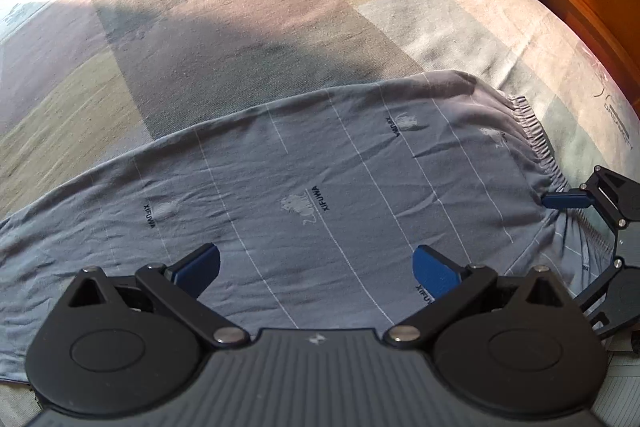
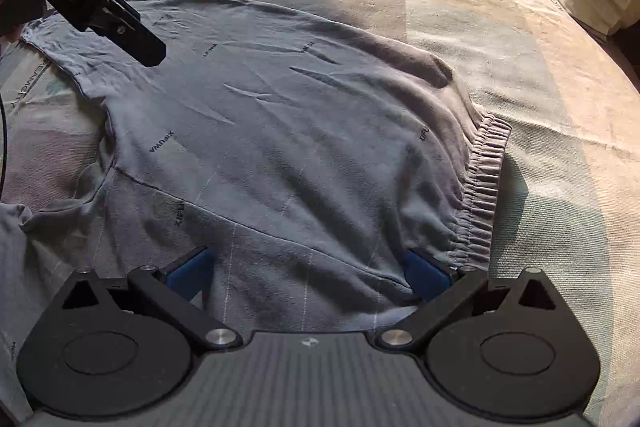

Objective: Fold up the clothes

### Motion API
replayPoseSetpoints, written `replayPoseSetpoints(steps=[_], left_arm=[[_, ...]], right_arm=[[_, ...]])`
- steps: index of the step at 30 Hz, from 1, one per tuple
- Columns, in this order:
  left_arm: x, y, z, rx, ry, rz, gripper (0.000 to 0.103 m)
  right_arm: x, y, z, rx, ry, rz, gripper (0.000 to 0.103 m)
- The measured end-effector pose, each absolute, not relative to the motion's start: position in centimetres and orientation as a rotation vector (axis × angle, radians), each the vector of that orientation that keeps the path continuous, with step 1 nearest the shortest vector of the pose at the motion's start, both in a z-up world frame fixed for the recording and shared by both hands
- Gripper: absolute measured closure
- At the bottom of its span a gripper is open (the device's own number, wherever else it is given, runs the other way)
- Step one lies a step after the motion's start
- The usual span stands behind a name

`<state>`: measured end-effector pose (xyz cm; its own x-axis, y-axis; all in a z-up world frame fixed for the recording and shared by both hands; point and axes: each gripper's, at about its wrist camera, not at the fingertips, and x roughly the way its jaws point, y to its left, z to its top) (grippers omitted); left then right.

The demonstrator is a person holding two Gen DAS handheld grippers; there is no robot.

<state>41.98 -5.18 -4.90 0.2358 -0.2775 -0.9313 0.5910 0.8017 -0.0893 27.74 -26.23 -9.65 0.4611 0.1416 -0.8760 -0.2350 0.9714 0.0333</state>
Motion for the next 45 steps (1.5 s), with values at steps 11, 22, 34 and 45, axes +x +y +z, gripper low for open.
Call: replayPoseSetpoints(steps=[11, 22, 34, 45], left_arm=[[31.2, -4.2, -4.3, 0.082, 1.371, -0.778, 0.001], [30.9, -4.8, -8.4, -0.022, 1.378, -0.766, 0.001], [25.7, -2.0, -5.9, 0.201, 1.303, -0.833, 0.001], [23.3, -0.1, -7.5, 0.229, 1.295, -0.779, 0.001]], right_arm=[[25.3, -25.4, -8.6, -0.116, 1.137, 0.278, 0.0], [24.9, -24.9, -8.9, -0.145, 1.15, 0.277, 0.0], [23.5, -22.2, -8.2, -0.178, 1.111, 0.348, 0.0], [24.0, -16.5, -7.4, -0.349, 0.955, 0.553, 0.0]])
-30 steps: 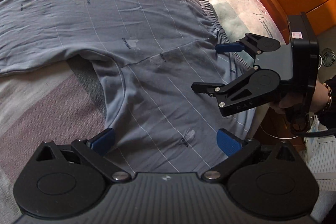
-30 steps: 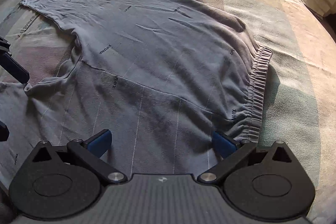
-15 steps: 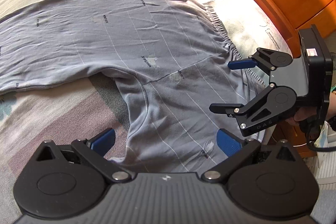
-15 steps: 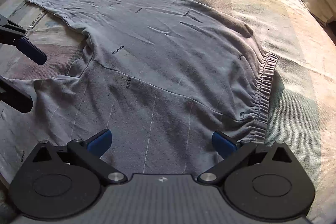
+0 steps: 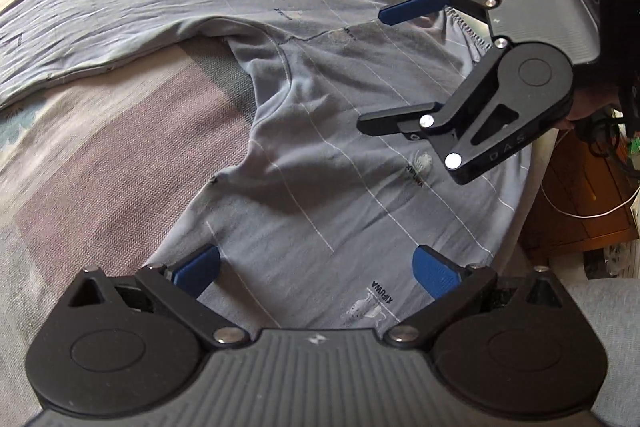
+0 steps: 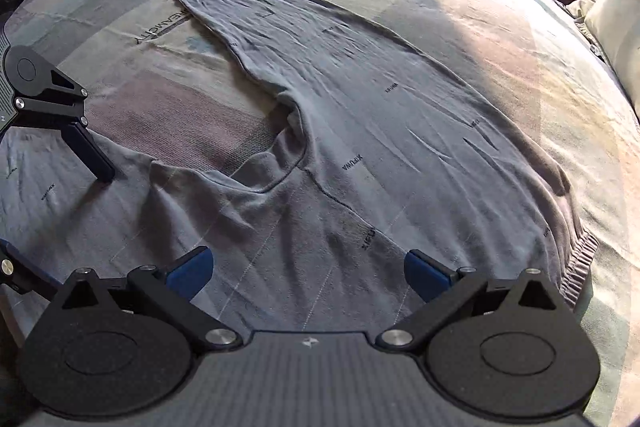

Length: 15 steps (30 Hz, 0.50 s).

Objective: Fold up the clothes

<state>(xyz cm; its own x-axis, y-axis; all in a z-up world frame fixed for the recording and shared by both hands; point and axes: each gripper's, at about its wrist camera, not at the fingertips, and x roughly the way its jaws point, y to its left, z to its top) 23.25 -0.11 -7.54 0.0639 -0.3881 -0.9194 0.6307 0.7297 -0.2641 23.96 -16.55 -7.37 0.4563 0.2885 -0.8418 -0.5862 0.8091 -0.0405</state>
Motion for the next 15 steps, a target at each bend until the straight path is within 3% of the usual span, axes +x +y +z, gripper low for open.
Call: replayPoseSetpoints(steps=[8, 15], left_arm=[[21.6, 2.0, -8.2, 0.344, 1.28, -0.775, 0.001], [21.1, 4.3, -8.0, 0.306, 1.305, -0.732, 0.001]], right_arm=[[26.7, -11.9, -9.1, -0.483, 0.906, 0.643, 0.0], [27.7, -12.5, -8.8, -0.43, 0.949, 0.596, 0.0]])
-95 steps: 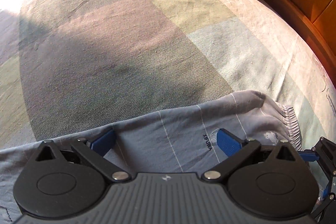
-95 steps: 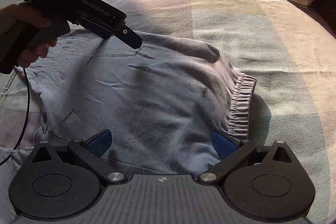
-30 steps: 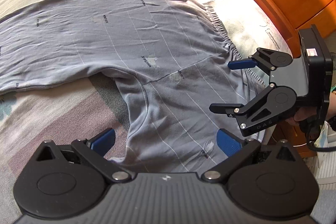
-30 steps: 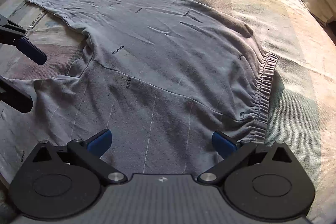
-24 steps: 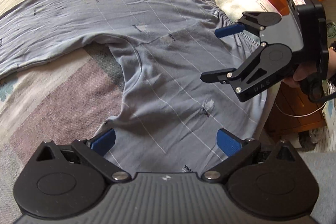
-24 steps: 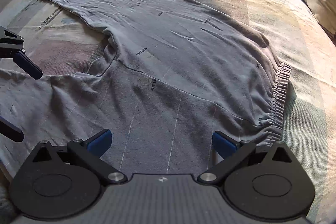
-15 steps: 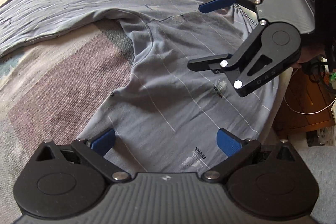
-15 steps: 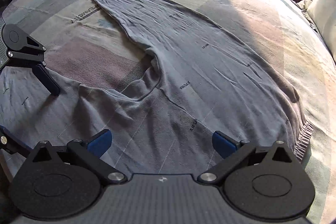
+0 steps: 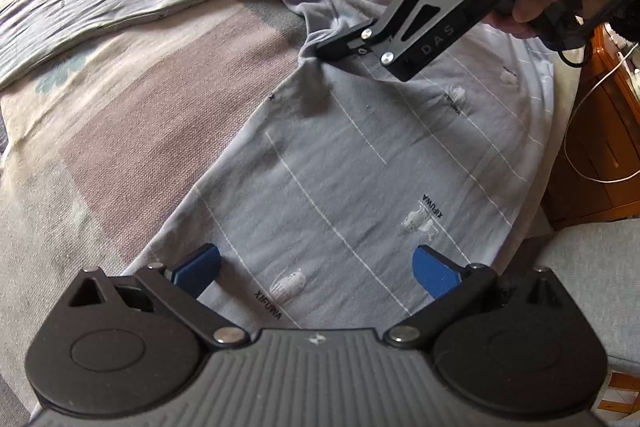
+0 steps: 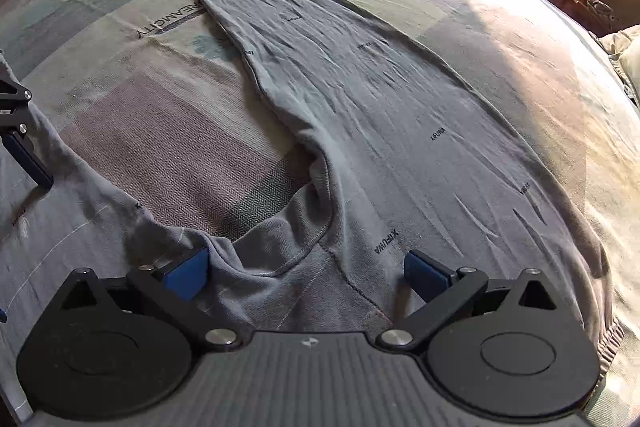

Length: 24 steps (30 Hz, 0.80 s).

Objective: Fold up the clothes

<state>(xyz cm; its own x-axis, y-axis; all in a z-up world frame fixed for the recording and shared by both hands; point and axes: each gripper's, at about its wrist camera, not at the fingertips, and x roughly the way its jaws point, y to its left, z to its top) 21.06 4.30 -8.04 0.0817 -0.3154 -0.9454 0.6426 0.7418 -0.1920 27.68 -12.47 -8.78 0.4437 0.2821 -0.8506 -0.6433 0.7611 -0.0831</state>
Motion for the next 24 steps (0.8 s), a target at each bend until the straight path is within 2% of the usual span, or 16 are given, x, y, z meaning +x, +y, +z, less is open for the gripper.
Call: replayPoseSetpoints(steps=[6, 24], left_arm=[[19.4, 6.6, -8.0, 0.393, 1.281, -0.726, 0.001], [14.1, 14.7, -9.5, 0.52, 1.3, -0.594, 0.001]], right_arm=[[25.9, -12.0, -7.6, -0.43, 0.96, 0.606, 0.0], [24.8, -11.1, -9.4, -0.426, 1.044, 0.581, 0.0]])
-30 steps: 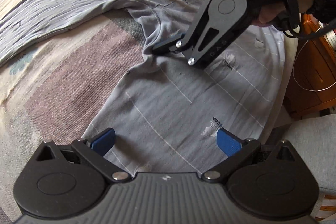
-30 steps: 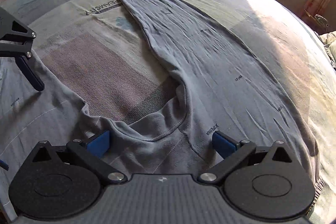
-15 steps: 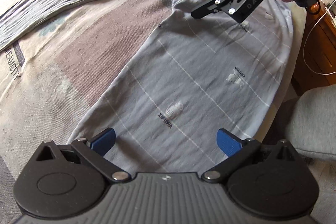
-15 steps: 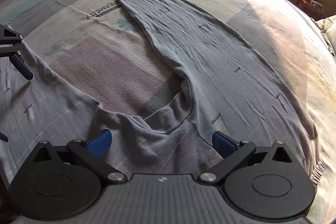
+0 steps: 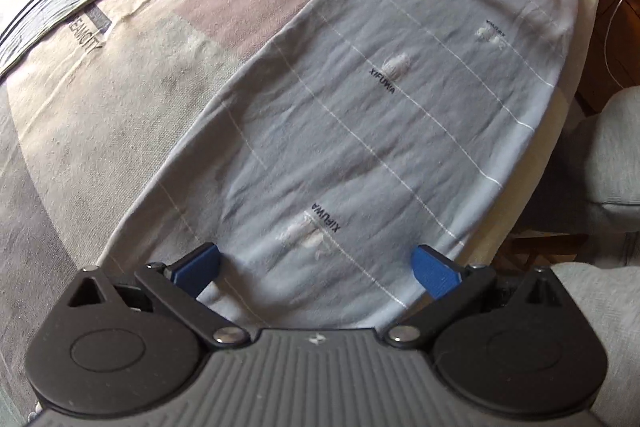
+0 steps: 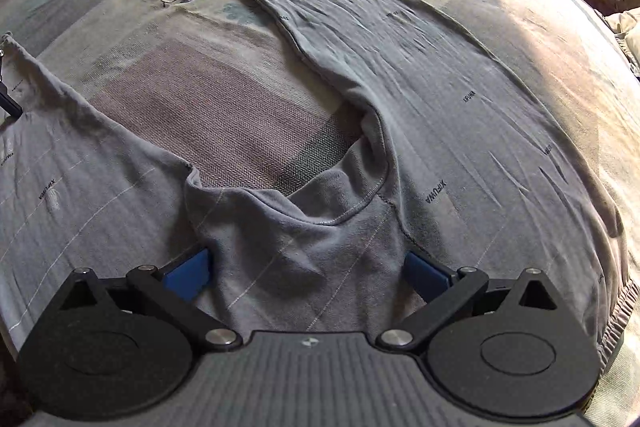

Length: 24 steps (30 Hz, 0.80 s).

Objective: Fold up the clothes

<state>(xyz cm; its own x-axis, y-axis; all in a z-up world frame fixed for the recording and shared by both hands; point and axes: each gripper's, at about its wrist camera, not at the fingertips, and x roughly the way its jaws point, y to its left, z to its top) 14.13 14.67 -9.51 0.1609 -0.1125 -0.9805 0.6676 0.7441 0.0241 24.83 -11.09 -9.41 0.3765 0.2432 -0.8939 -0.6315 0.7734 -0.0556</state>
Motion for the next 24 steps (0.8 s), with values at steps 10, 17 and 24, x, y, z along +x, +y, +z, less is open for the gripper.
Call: replayPoseSetpoints(steps=[10, 17, 24], left_arm=[[14.8, 20.0, -9.2, 0.273, 1.366, -0.272, 0.0], [12.9, 22.1, -8.7, 0.213, 1.395, -0.212, 0.001], [12.5, 24.6, -9.1, 0.138, 1.407, -0.093, 0.0]], right_arm=[[24.6, -11.1, -9.5, -0.416, 1.025, 0.57, 0.0], [24.9, -11.0, -9.6, -0.42, 1.036, 0.571, 0.0], [24.7, -10.8, -9.7, -0.407, 1.027, 0.546, 0.0]])
